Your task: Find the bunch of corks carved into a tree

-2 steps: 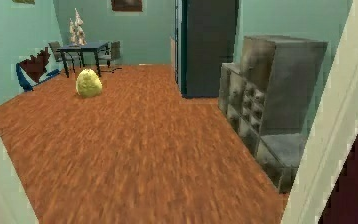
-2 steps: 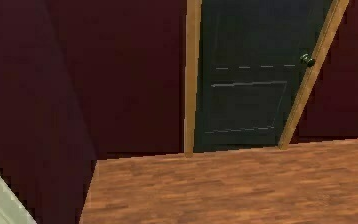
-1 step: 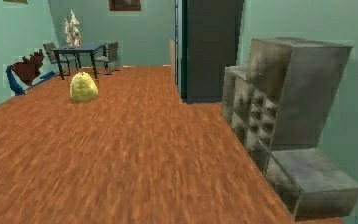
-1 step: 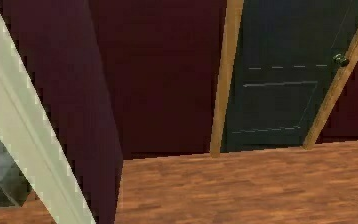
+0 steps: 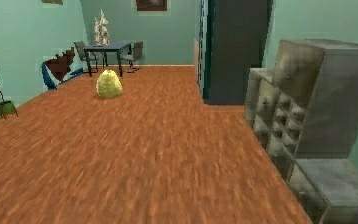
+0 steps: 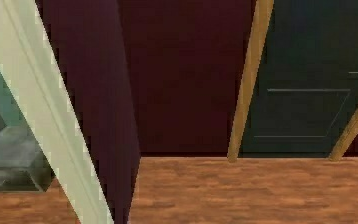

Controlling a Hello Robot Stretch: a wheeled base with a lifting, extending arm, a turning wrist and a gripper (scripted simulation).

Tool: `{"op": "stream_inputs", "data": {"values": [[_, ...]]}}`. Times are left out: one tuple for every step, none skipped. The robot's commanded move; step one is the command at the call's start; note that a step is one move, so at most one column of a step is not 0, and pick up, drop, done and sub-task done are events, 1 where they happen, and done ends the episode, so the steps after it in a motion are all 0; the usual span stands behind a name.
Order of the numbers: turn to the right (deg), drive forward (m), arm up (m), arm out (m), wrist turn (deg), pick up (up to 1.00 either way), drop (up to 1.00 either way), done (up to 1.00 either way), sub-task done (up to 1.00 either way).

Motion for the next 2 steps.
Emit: {"op": "stream_inputs", "data": {"values": [[0.0,0.45,0.0,0.0,0.0,0.0,0.0,0.0,0.0],[-9.0,0.0,0.0,0.0,0.0,0.0,0.0,0.0,0.0]]}}
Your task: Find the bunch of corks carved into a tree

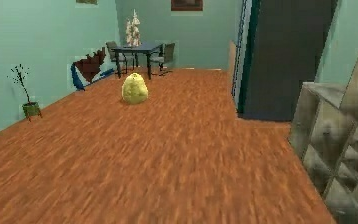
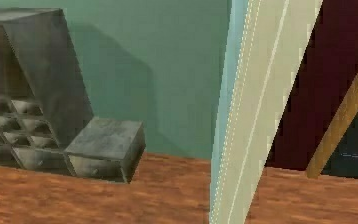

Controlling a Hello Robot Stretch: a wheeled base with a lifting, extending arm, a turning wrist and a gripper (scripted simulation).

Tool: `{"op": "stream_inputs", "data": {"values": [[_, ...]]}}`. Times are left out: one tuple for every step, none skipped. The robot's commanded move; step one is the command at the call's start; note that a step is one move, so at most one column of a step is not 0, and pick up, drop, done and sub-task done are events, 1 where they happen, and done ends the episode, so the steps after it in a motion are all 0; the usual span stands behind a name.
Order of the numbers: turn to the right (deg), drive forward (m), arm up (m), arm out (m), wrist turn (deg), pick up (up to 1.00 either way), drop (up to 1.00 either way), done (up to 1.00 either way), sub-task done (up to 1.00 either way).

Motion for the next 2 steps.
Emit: {"op": "stream_inputs", "data": {"values": [[0.0,1.0,0.0,0.0,0.0,0.0,0.0,0.0,0.0],[-3.0,0.0,0.0,0.0,0.0,0.0,0.0,0.0,0.0]]}}
